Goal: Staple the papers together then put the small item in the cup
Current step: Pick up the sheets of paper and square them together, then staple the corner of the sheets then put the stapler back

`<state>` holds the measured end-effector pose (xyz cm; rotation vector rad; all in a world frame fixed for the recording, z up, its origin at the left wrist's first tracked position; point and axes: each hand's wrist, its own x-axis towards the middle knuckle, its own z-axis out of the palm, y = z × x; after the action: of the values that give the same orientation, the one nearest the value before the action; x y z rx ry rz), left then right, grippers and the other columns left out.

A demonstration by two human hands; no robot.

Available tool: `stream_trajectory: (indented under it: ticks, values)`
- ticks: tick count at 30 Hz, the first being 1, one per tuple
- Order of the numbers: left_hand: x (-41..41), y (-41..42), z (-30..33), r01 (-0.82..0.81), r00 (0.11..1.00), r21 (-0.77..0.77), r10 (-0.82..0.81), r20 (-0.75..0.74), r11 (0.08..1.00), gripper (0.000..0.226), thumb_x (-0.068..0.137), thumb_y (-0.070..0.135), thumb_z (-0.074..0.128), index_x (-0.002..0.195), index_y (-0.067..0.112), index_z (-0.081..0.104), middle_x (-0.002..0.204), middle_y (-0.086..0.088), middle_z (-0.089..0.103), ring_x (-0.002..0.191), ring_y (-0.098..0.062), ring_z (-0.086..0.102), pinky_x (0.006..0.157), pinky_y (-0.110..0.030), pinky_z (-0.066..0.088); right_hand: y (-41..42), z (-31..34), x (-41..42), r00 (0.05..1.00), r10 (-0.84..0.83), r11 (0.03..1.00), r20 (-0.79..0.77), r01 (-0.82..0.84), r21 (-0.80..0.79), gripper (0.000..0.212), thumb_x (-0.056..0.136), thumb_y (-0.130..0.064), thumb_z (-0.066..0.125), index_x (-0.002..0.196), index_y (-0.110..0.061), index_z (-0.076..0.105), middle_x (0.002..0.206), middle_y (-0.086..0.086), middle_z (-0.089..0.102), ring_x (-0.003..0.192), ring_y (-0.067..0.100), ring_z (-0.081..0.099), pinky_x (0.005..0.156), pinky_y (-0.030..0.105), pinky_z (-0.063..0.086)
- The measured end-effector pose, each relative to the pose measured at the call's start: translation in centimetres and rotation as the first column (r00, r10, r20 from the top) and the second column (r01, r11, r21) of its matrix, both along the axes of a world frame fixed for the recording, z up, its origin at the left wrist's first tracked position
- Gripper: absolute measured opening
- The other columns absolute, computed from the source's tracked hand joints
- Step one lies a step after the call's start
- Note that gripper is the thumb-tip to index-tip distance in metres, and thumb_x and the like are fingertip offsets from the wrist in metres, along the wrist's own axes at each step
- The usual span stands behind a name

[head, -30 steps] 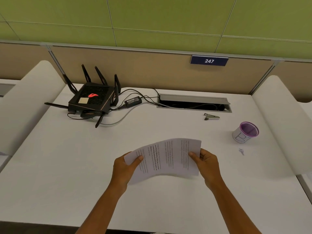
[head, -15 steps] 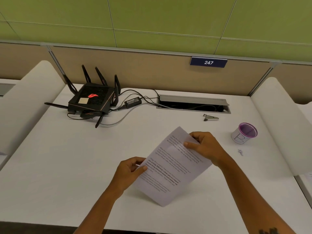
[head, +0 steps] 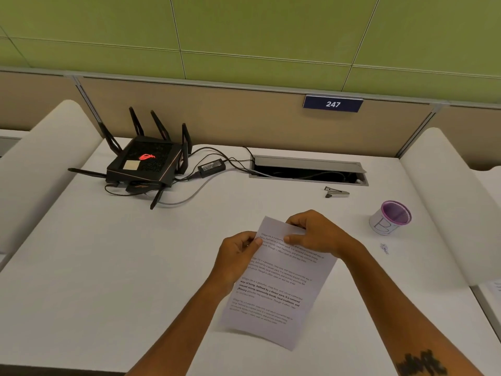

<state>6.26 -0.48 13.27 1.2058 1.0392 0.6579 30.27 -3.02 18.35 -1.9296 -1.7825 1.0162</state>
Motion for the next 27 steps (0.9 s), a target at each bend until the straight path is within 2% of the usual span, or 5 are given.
stream_trajectory:
  ticks: [9,16,21,25,27]
  values:
    - [2.0,-0.3,-1.8,-0.08,0.996,-0.052,0.078,-0.029,0.995,0.016,0.105,0.029,0.064,0.109,0.025,0.079,0.1,0.002,0.084,0.09,-0.025,0.081,0.081,-0.041,0.068,0.5,-1.5,1.3,1.0,0.007,0.999,0.007,-0.007,-0.049,0.009,0.093,-0.03,0.074,0.098,-0.024,0.076,0.095,-0.007,0.077,0.075,0.014,0.074,0.069,0.024,0.061]
    - [3.7,0.6,-3.4,-0.083,0.995,-0.075,0.08,-0.053,0.994,0.018,0.105,0.035,0.063,0.107,0.026,0.078,0.096,0.005,0.083,0.086,-0.023,0.08,0.078,-0.039,0.069,1.6,-3.5,2.8,0.999,-0.019,0.995,-0.042,0.014,-0.099,0.002,0.092,-0.03,0.074,0.091,-0.029,0.075,0.092,-0.007,0.076,0.073,0.012,0.073,0.067,0.022,0.058]
    - [5.4,1.8,-5.0,-0.116,0.989,-0.066,0.108,-0.105,0.991,0.018,0.106,0.037,0.061,0.105,0.031,0.077,0.094,0.009,0.082,0.083,-0.019,0.079,0.073,-0.033,0.068,3.1,-5.2,4.6,0.995,-0.052,0.985,-0.088,0.037,-0.166,0.012,0.09,-0.038,0.076,0.094,-0.026,0.076,0.091,-0.008,0.078,0.074,0.012,0.075,0.067,0.022,0.06]
    - [6.5,3.2,-6.6,-0.152,0.979,-0.031,0.146,-0.144,0.988,0.018,0.106,0.033,0.061,0.103,0.031,0.078,0.092,0.011,0.082,0.084,-0.015,0.078,0.074,-0.03,0.066,5.1,-7.1,7.3,0.959,-0.231,0.965,-0.166,0.203,-0.166,0.017,0.089,-0.038,0.079,0.096,-0.023,0.079,0.092,-0.007,0.08,0.081,0.011,0.076,0.073,0.022,0.061]
    - [6.8,3.9,-7.3,-0.164,0.976,-0.034,0.157,-0.152,0.986,0.018,0.107,0.031,0.061,0.105,0.029,0.079,0.094,0.01,0.082,0.086,-0.015,0.078,0.075,-0.029,0.065,6.4,-9.0,9.7,0.92,-0.374,0.927,-0.114,0.37,-0.056,0.018,0.086,-0.031,0.083,0.098,-0.02,0.078,0.089,-0.003,0.079,0.081,0.016,0.075,0.073,0.023,0.059]
